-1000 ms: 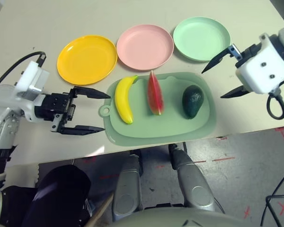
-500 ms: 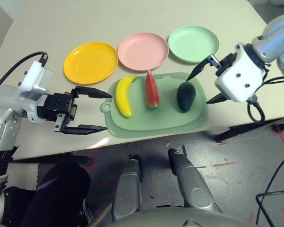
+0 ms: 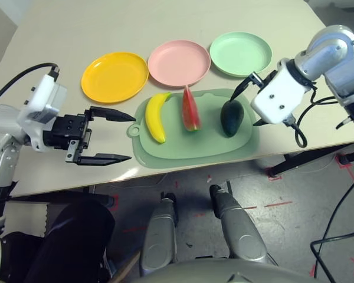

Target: Place the fruits into color-matched plates.

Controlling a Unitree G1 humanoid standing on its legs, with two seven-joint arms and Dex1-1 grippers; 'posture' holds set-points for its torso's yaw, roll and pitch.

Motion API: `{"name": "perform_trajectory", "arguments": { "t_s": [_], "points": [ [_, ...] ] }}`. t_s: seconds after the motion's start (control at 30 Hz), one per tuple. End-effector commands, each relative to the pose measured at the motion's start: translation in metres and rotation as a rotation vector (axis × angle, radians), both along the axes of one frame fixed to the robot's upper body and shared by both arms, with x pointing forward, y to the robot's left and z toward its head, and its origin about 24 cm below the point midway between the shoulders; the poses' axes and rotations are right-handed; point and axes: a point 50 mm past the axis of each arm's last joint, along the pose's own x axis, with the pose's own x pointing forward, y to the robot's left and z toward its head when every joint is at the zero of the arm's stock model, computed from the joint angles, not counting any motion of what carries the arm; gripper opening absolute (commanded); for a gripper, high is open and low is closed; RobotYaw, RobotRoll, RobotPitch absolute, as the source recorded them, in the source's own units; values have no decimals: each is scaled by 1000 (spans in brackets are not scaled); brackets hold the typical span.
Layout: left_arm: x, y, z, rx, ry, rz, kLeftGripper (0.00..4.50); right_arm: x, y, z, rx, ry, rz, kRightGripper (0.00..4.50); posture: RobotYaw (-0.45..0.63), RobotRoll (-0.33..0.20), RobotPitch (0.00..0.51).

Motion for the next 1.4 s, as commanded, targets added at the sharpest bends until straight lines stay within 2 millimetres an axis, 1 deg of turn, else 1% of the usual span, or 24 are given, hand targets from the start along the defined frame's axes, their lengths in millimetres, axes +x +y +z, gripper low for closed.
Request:
{"name": "perform_trajectory", "arguments": {
  "t_s": [0.03,0.37,0.77,1.23,1.4],
  "points": [
    [-1,3,3,19,-3,24,4476,1,1,5,-5,-30,5,4500,-8,0,300],
    [2,3,-1,47,-5,68,4476,-2,5,-7,-12,18,15,4500,-9,0,305],
    [3,6,-2,56,6,91,4476,-13,14,-8,7,73,40,4500,-5,0,306],
    [1,6,-3,69,12,80,4476,-8,17,-13,-3,61,18,4500,-5,0,314],
    [0,7,-5,114,11,73,4476,-5,19,-14,-2,63,3,4500,-3,0,316]
  ]
}}
